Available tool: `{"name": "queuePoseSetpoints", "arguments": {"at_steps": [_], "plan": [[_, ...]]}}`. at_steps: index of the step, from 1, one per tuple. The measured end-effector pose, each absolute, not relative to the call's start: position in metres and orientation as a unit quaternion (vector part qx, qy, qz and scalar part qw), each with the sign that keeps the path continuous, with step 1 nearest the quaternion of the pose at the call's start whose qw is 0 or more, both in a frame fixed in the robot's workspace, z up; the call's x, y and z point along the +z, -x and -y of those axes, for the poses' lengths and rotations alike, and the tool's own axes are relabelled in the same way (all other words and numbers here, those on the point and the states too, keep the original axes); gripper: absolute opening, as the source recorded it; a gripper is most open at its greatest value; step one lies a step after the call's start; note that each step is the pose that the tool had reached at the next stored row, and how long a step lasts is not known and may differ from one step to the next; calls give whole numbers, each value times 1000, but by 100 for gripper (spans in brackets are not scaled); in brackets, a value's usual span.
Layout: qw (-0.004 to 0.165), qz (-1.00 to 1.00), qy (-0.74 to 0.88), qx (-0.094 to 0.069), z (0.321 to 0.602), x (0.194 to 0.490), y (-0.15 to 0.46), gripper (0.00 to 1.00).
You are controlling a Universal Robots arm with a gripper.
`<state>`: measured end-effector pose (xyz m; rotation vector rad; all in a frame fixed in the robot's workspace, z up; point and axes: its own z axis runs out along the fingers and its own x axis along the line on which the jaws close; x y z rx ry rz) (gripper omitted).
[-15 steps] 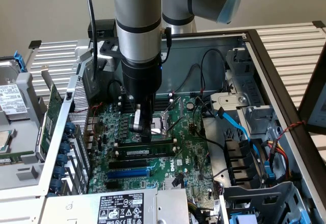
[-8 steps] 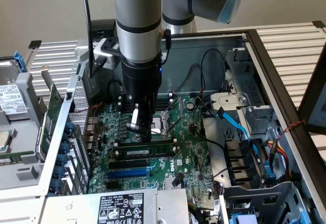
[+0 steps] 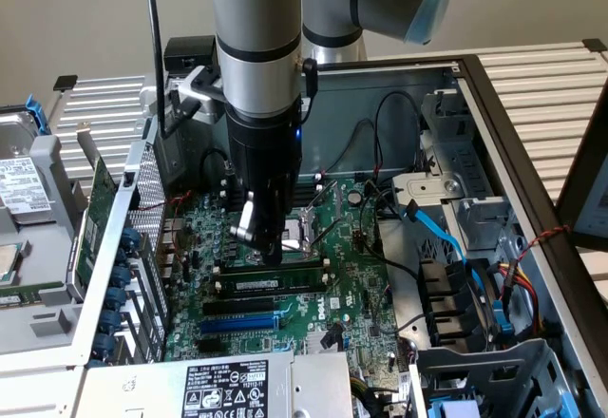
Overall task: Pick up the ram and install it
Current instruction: 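Press down the ram until it locks into place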
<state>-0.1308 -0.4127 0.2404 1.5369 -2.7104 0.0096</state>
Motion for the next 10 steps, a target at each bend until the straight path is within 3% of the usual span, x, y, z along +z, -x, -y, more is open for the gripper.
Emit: {"name": "queuePoseSetpoints", "arguments": {"at_steps": [10], "plan": [[13,898,-440,3,413,241,131,11]]}}
